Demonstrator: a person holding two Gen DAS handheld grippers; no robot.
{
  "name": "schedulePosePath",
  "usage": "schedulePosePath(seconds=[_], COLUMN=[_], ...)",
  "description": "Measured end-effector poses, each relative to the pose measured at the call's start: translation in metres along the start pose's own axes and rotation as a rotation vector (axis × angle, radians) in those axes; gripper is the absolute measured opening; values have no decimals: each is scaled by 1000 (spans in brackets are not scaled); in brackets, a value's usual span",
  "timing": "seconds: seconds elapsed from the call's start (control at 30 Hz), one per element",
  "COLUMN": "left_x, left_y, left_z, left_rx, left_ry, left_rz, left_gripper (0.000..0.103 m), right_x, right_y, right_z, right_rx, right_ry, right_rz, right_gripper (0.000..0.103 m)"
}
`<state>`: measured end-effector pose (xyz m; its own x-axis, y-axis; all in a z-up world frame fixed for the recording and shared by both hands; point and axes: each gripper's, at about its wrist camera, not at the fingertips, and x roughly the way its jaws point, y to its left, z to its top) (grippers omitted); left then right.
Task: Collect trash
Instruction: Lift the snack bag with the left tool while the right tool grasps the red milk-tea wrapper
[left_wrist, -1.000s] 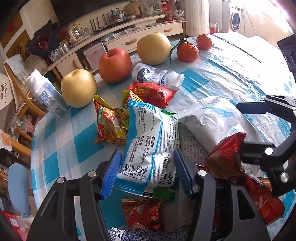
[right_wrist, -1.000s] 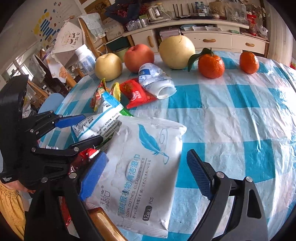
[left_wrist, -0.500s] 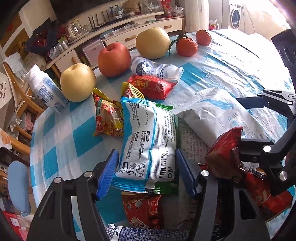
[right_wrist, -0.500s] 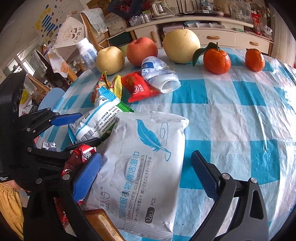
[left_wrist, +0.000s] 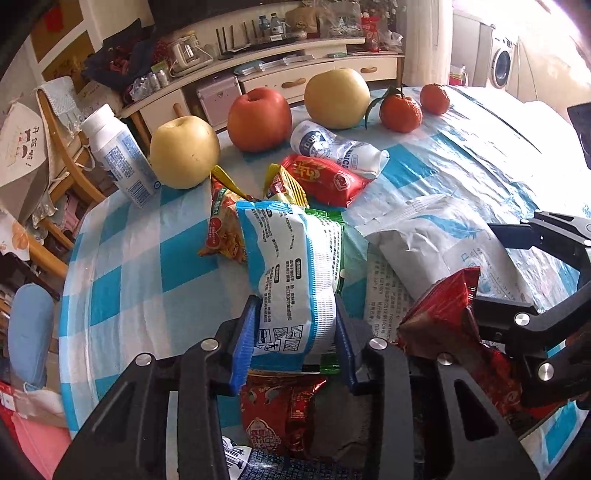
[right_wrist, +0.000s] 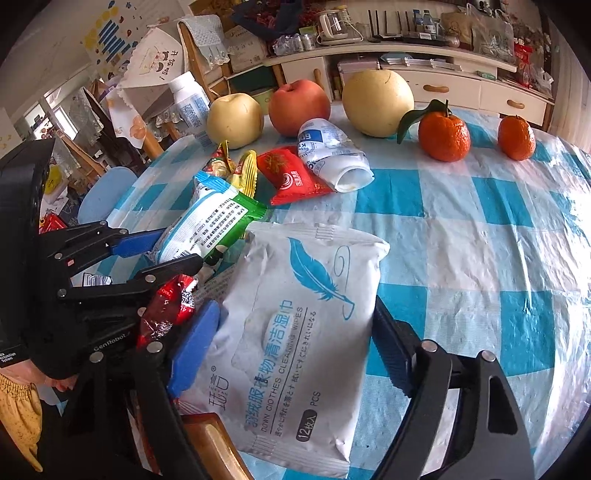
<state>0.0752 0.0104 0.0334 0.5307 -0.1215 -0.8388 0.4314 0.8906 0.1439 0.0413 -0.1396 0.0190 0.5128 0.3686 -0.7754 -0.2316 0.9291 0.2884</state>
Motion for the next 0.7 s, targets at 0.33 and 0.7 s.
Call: schedulePosePath(seconds=[0.33,0.7], left_x=[-26,-72], left_y=[24,47], left_z=[-13,-46], left_rx=[-150,-300], left_ry=[-57,-133], left_rz=[-53,-73], left_gripper=[39,39], right_x=[-11,-50], right_y=[-1,23], right_z=[2,-13], right_rx=[4,-21], right_ry=[-32,-114], right_rz=[-48,104], right_gripper=[85,83])
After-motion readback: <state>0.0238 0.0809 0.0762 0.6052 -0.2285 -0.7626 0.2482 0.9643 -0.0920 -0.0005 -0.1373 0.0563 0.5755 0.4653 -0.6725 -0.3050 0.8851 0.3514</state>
